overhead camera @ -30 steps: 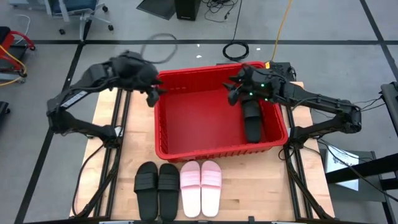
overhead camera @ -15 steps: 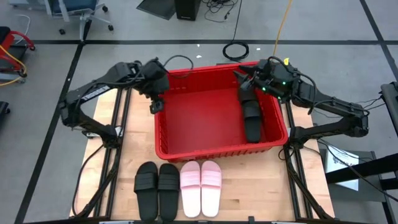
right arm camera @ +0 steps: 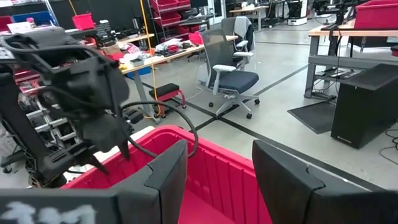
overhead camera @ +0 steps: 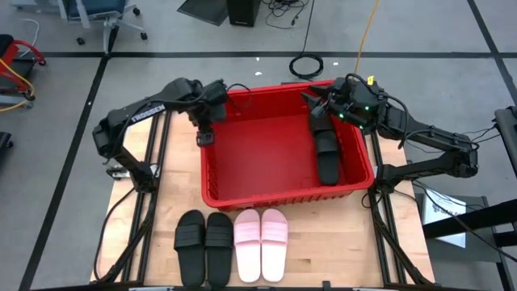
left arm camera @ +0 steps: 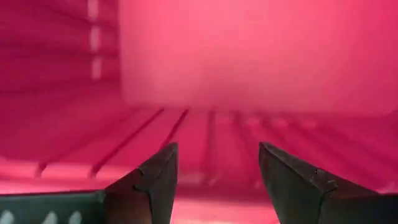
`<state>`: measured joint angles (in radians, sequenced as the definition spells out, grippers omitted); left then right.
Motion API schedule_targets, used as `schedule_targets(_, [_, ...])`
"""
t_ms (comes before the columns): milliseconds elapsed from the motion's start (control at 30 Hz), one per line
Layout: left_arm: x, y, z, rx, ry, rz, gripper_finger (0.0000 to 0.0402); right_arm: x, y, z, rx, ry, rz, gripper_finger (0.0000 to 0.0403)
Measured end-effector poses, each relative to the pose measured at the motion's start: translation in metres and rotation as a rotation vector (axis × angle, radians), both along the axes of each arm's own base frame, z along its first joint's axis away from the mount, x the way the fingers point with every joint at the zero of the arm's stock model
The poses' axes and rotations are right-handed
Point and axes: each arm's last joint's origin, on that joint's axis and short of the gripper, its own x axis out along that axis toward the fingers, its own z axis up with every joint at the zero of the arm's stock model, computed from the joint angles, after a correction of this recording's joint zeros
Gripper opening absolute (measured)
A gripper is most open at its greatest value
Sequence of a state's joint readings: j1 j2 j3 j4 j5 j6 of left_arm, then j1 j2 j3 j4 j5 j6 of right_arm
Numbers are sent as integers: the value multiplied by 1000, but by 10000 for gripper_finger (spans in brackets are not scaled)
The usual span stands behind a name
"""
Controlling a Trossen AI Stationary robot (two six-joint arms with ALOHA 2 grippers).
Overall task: Pick and place slides into bin
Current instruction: Adjust the red container
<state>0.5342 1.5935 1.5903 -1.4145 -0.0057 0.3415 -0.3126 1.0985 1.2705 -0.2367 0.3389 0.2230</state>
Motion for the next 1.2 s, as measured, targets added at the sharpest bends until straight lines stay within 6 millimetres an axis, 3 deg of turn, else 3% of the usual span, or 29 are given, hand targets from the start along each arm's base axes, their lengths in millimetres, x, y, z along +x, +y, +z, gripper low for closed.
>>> schedule_targets(433, [-36, 37, 4, 135, 111, 276, 214, 0, 0, 0, -2, 8, 1, 171])
schedule_targets(567, [-39, 47, 5, 157, 72, 318, 214, 0, 0, -1, -2, 13, 2, 171])
schedule_targets(900, [-12, 59, 8, 73, -291, 296, 214, 0, 0, -2, 18, 15, -1, 171])
schedule_targets(1100, [15, 70, -27, -33, -232, 248, 214, 0, 0, -2, 38, -1, -1, 171])
schedule_targets(1200, [27, 74, -46, 6, -148, 211, 214, 0, 0, -2, 49, -10, -3, 171])
